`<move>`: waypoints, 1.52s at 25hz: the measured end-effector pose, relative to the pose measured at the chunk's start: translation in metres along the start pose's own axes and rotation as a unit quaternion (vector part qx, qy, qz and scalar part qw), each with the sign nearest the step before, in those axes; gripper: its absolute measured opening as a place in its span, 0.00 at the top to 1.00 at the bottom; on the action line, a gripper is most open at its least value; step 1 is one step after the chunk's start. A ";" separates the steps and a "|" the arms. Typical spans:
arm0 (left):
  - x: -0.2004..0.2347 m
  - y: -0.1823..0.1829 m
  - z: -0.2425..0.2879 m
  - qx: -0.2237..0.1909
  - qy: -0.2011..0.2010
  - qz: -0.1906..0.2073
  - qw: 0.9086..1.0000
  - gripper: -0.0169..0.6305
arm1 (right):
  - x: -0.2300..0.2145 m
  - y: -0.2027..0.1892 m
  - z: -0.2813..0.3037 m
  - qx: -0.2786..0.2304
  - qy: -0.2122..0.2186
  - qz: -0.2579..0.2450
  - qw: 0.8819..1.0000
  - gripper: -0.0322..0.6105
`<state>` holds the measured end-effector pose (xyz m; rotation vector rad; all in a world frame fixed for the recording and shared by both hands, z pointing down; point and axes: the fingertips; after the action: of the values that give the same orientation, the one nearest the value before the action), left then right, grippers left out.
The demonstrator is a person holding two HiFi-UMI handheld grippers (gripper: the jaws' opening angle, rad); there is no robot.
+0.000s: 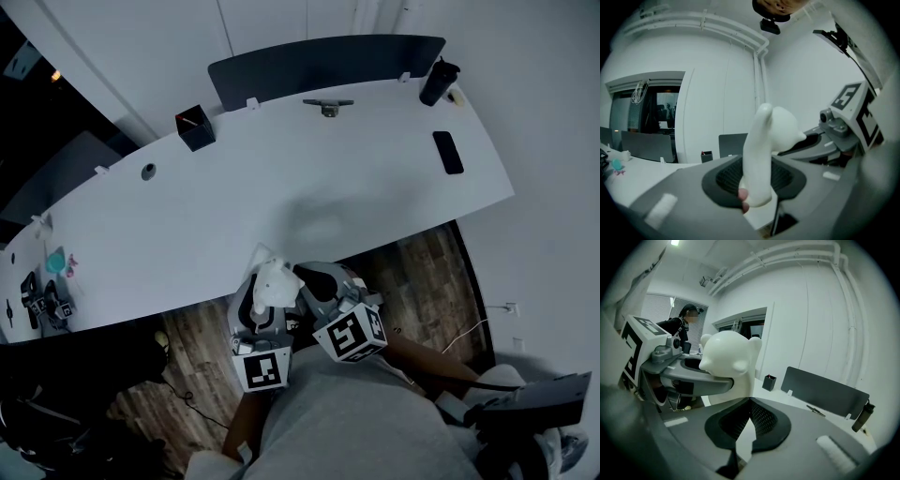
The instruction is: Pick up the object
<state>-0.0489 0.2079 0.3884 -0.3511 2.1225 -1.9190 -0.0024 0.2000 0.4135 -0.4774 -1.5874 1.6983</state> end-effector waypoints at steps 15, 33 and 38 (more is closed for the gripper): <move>0.007 -0.009 -0.029 0.006 -0.019 -0.019 1.000 0.76 | 0.019 -0.001 -0.010 0.032 -0.037 0.006 0.999 0.95; -0.001 0.008 -0.003 -0.015 0.005 0.000 1.000 0.76 | -0.018 0.020 -0.009 -0.017 -0.042 0.016 0.999 0.95; -0.008 0.009 0.000 -0.027 -0.003 0.002 1.000 0.76 | -0.023 0.017 -0.014 -0.017 -0.046 0.019 0.999 0.95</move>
<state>-0.0414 0.2112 0.3799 -0.3619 2.1716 -1.8592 0.0180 0.1932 0.3895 -0.4539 -1.6841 1.7459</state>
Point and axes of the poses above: the fingertips, and each gripper's own axes: z forward along the fingers, x to its left, y out of its top, and after that the axes turned 15 degrees about -x, right-handed
